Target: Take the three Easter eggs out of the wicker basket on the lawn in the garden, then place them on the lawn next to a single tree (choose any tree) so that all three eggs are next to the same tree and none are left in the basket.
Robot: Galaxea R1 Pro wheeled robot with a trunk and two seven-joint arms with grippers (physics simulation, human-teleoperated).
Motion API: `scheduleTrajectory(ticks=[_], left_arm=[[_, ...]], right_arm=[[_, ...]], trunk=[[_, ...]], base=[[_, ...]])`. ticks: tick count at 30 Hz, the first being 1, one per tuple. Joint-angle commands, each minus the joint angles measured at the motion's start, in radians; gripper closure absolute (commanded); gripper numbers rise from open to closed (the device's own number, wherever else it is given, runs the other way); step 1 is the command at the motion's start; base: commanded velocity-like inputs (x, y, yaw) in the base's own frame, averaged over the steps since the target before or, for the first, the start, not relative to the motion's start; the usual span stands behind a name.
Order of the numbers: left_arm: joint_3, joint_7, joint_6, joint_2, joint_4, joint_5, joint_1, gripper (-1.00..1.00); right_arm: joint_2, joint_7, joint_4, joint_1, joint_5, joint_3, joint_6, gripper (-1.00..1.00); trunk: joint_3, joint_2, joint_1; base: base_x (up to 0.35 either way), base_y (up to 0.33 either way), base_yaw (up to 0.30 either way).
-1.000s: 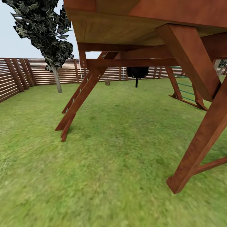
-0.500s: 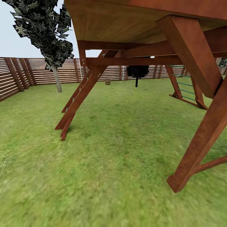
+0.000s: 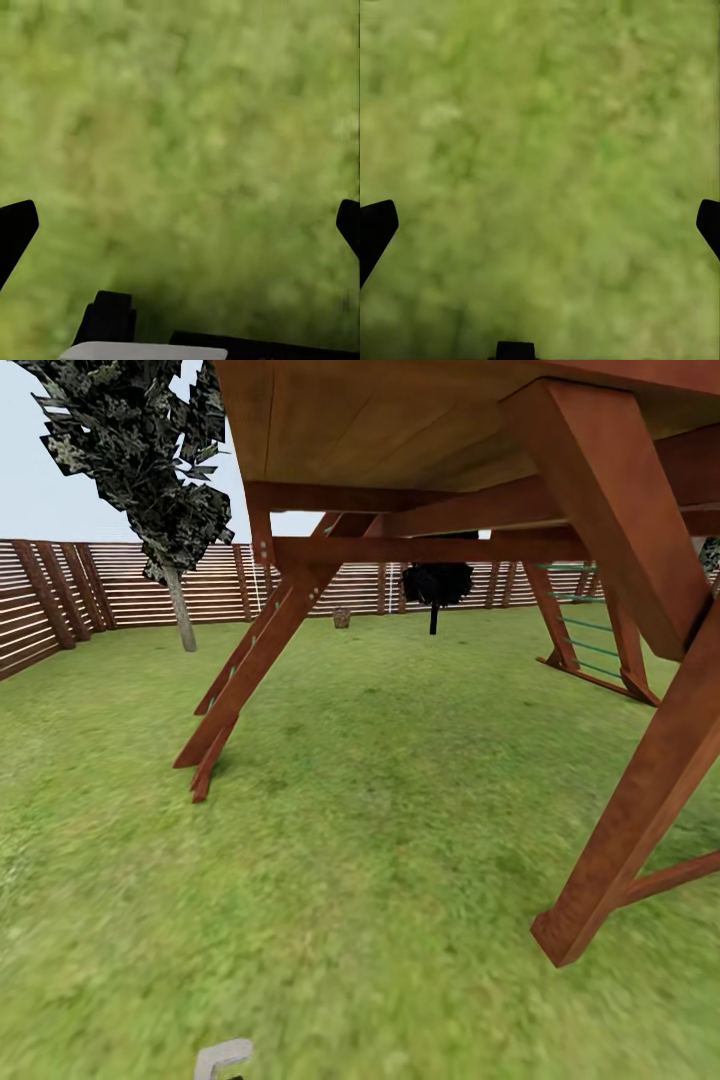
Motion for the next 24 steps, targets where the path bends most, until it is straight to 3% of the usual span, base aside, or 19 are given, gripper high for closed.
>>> scheduleTrajectory(ticks=[1,4,7,10,18,24], left_arm=[[0.004,0.001,0.008,-0.001,-0.004,0.019,-0.001,-1.0],[0.005,0.0,0.001,0.001,0.033,0.047,-0.003,-1.0],[0.006,0.0,-0.08,0.003,0.094,0.056,-0.004,-1.0],[0.004,0.001,-0.114,-0.002,0.108,0.056,-0.004,-1.0],[0.0,0.0,-0.126,-0.01,0.113,0.056,-0.004,-1.0],[0.0,0.0,-0.126,-0.011,0.113,0.056,-0.004,-1.0]], right_arm=[[0.0,-0.001,0.0,0.0,0.008,0.002,0.002,-1.0],[0.0,-0.003,0.006,-0.001,0.014,0.006,-0.006,-1.0],[-0.002,0.0,0.026,-0.001,0.009,0.004,-0.023,-1.0],[-0.005,0.003,0.035,-0.001,0.004,0.0,-0.031,-1.0],[-0.003,0.005,0.061,-0.001,0.002,-0.001,-0.102,-1.0],[-0.003,0.005,0.094,-0.001,0.007,-0.001,-0.113,-1.0]], trunk=[[-0.004,-0.008,0.004],[-0.014,-0.029,0.015],[-0.023,-0.05,0.027],[-0.032,-0.071,0.038],[-0.057,-0.127,0.069],[-0.076,-0.169,0.092]], base=[[0.0,0.0,0.0],[0.0,0.0,0.0],[0.0,0.0,0.0],[0.0,0.0,0.0],[0.0,0.0,0.0],[0.0,0.0,0.0]])
